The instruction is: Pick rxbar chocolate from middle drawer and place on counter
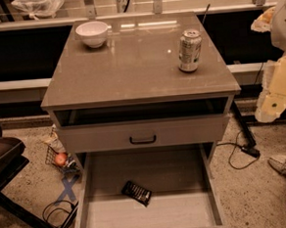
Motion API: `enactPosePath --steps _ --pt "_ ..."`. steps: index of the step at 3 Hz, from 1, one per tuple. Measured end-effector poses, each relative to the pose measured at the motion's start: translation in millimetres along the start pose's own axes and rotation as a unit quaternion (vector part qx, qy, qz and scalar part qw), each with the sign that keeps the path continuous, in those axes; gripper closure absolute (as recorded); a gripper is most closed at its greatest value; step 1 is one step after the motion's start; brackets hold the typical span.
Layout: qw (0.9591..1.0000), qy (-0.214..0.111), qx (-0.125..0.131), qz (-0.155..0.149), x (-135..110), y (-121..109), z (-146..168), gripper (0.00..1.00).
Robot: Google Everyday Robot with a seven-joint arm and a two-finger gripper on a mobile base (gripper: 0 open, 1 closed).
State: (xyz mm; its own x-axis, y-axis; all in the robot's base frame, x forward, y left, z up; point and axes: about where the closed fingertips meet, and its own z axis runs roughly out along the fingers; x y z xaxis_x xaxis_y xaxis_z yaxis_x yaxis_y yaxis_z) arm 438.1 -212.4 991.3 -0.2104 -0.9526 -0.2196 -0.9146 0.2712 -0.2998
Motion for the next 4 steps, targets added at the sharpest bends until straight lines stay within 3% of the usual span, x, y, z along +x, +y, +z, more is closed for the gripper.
enactPosePath --steps 1,2,3,4 --pt "1.0000 0.000 0.000 0.000 0.0 0.0 0.0 0.00" --pt "0.9997 -0.014 0.018 0.011 7.5 -6.1 -5.3 0.00" --pt "0.9973 -0.071 0.008 0.020 29.2 11.3 36.7 0.00" --pt "0.9881 -0.148 -0.010 0.039 53.0 46.2 104.0 0.00"
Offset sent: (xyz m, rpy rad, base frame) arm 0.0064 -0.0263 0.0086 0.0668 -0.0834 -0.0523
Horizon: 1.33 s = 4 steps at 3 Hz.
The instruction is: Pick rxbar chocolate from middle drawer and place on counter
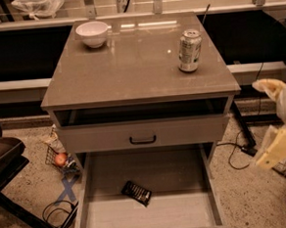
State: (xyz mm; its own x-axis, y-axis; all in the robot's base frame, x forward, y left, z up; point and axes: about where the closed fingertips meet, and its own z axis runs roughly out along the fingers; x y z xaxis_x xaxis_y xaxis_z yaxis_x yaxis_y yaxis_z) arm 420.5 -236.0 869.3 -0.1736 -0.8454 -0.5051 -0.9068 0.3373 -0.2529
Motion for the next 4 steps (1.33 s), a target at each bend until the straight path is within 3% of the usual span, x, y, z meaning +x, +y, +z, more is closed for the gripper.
enactPosePath --steps 1,2,3,4 --pt "0.9952 -0.093 0.025 0.018 12.9 11.1 42.6 0.00" --pt "0.9821 -0.177 0.051 0.041 -5.4 13.8 65.7 0.00" --pt "0.9789 -0.192 0.054 0.044 -17.1 12.2 63.1 0.00" --pt "0.9789 -0.192 0.054 0.044 -17.1 12.2 63.1 0.00"
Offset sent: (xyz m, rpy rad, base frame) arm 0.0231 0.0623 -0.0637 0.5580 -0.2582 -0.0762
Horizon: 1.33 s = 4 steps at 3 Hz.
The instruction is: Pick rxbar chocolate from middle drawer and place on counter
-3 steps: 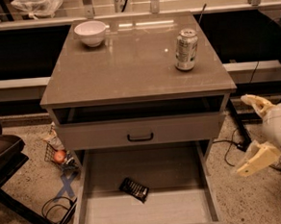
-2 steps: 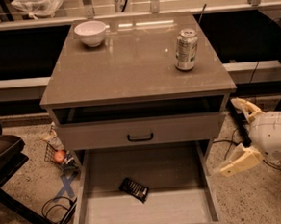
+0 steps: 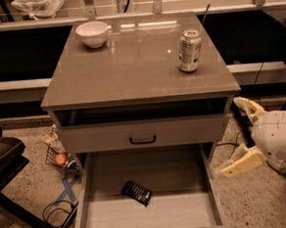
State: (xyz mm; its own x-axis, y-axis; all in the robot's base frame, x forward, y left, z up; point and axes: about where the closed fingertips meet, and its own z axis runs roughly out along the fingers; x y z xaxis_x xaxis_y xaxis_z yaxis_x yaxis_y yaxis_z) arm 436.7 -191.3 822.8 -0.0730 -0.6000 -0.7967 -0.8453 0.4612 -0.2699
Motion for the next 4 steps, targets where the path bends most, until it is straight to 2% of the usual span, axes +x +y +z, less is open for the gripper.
enactPosePath --steps 1,2,3,4 --pt "0.9998 -0.008 -0.012 0.015 14.9 23.1 37.8 0.00" --pt "0.9976 -0.033 -0.032 0.051 47.4 67.0 106.2 0.00" --pt "0.9940 -0.071 -0.041 0.072 67.9 94.2 169.6 0.00" --pt "0.9912 -0.083 -0.045 0.092 81.6 101.6 188.0 0.00"
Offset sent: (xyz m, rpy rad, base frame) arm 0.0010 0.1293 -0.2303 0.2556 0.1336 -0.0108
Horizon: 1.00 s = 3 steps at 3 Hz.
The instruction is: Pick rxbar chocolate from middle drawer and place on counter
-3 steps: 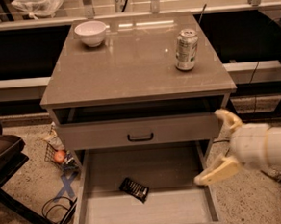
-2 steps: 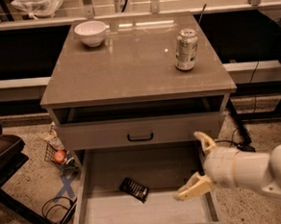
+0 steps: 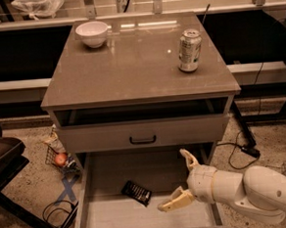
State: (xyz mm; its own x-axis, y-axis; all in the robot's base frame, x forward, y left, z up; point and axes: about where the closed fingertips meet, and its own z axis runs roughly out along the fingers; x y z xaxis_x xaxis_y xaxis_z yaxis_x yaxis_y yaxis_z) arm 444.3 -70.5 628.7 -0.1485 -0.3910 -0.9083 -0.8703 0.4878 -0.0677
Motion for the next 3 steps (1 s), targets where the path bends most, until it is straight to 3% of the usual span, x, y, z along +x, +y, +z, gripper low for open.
enactPosePath --steps 2,3 --pt "1.0000 0.001 0.000 0.000 6.0 0.1 17.8 0.00" --pt "0.9999 0.013 -0.009 0.005 41.3 2.6 80.8 0.00"
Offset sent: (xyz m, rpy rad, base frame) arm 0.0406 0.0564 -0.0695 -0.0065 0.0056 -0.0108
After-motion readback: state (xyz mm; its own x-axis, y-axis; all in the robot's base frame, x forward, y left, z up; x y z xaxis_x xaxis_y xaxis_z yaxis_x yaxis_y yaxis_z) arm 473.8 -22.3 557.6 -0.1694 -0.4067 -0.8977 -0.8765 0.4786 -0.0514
